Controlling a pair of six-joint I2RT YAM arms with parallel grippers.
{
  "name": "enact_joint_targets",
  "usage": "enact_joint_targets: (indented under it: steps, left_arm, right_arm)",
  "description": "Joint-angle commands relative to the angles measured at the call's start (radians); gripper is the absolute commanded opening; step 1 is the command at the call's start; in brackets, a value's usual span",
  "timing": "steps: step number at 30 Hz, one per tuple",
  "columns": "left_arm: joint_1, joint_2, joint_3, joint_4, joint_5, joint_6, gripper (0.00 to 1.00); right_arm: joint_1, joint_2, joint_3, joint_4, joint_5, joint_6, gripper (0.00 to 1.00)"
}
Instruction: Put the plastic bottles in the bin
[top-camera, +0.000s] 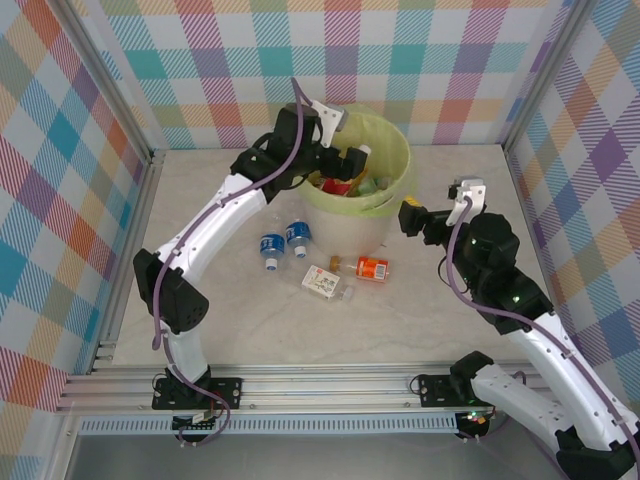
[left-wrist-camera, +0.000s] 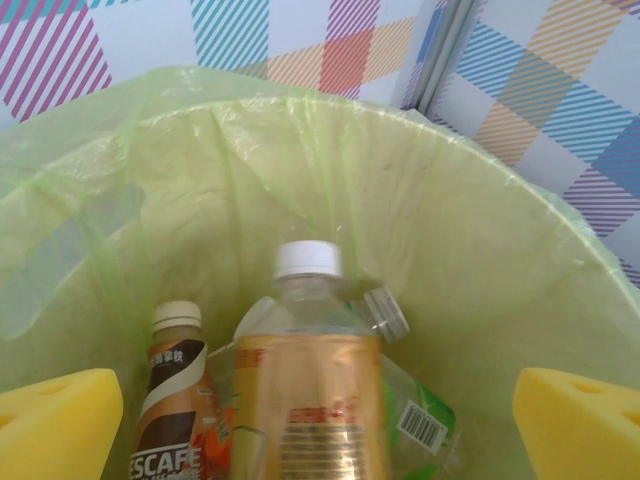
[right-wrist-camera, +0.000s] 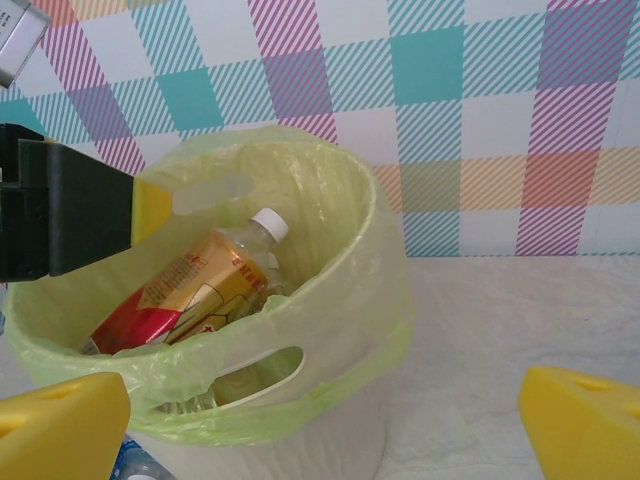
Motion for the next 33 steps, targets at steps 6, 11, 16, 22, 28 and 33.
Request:
enact_joint_targets:
  steps: [6, 11, 16, 22, 28, 33]
  left_arm:
    - [-0.015, -0.116, -0.078, 0.069, 0.008, 0.011, 1.00]
    - [-0.017, -0.231, -0.198, 0.179, -0.023, -0.019, 1.00]
    - [-0.017, -0.370, -0.371, 0.346, -0.107, -0.040, 1.00]
    - [-0.015, -0.468, -0.528, 0.493, -0.295, -0.077, 1.00]
    - [-0.001, -0.552, -0.683, 0.456, -0.510, -0.226, 1.00]
    - [0.060, -0.658, -0.834, 0.407, -0.570, -0.374, 1.00]
  right_arm:
    - [0.000, 0.008, -0.014, 0.003, 0.007, -0.002, 1.00]
    - [0.000, 0.036, -0.020, 0.015, 0.007, -0.002, 1.00]
    - [0.000, 0.060, -0.035, 0.050, 0.001, 0.008, 1.00]
    - [0.000, 0.085, -0.040, 0.088, -0.015, 0.010, 1.00]
    - [-0.001, 0.073, -0.058, 0.090, -0.019, -0.018, 1.00]
    - [0.000, 0.043, -0.114, 0.067, -0.159, -0.093, 1.00]
